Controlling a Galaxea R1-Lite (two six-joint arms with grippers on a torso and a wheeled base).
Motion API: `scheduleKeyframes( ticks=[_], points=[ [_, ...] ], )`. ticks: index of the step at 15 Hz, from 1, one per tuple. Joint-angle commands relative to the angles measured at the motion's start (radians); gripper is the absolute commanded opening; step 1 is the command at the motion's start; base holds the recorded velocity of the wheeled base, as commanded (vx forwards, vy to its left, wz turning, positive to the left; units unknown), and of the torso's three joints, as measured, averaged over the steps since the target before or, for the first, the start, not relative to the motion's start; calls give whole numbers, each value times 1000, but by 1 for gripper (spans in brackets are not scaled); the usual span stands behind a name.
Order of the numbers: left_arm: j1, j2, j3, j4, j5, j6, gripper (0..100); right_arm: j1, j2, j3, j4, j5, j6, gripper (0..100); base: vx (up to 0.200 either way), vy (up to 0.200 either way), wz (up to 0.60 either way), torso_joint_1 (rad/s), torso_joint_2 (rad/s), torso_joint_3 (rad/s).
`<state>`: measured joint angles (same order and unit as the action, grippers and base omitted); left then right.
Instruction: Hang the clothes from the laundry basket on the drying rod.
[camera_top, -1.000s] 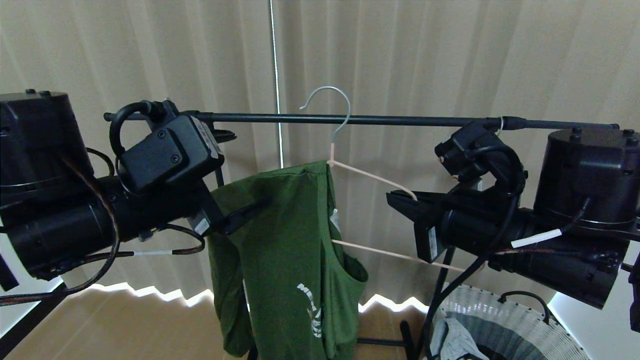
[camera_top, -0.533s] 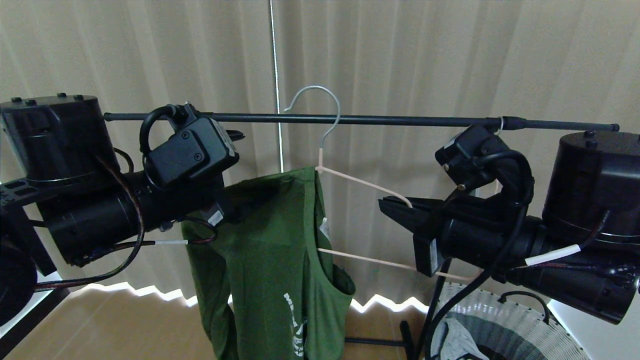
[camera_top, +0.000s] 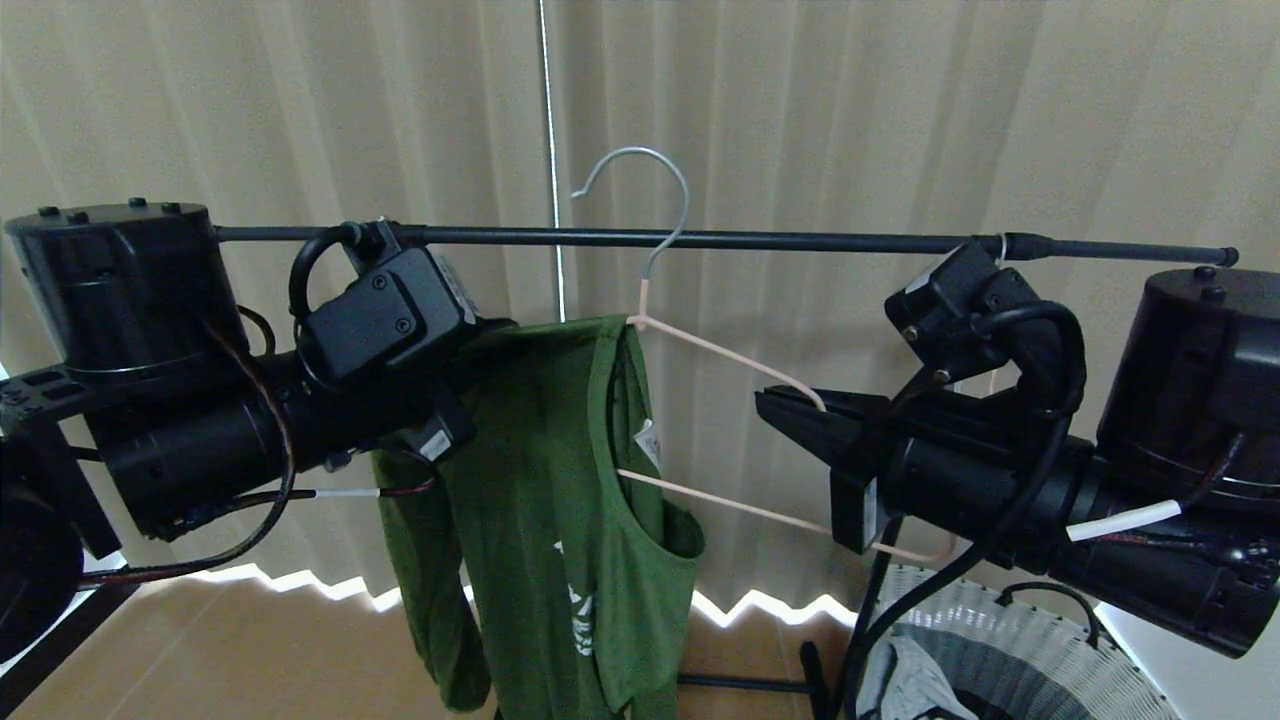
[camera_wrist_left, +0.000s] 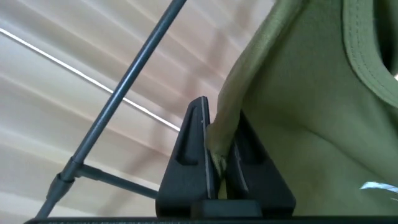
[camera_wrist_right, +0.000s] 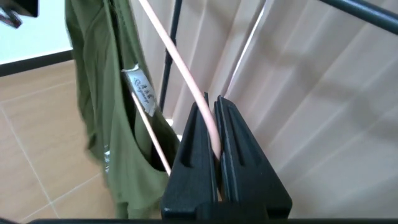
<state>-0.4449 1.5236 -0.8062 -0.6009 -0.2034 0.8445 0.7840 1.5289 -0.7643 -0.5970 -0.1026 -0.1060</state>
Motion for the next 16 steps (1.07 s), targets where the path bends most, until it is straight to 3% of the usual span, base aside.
scheduleKeyframes(
  ticks=[1,5,6,13,16],
  points=[
    [0,-3,15,-2,2,-1,0,0,0,0,0,0,0,0,0,0,0,0,0,0],
    [0,-11,28,-2,10,2,0,0,0,-3,2,0,-1,0,0,0,0,0,0,0],
    [0,-16,30,-2,18,2,0,0,0,-1,2,0,-1,100,0,0,0,0,0,0],
    [45,-28,55,-2,233,-30,0,-43,-30,29,2,-11,-6,100,0,0,0,0,0,0],
    [46,-28,51,-2,329,-130,0,-98,-64,75,2,-11,-8,100,0,0,0,0,0,0]
  ],
)
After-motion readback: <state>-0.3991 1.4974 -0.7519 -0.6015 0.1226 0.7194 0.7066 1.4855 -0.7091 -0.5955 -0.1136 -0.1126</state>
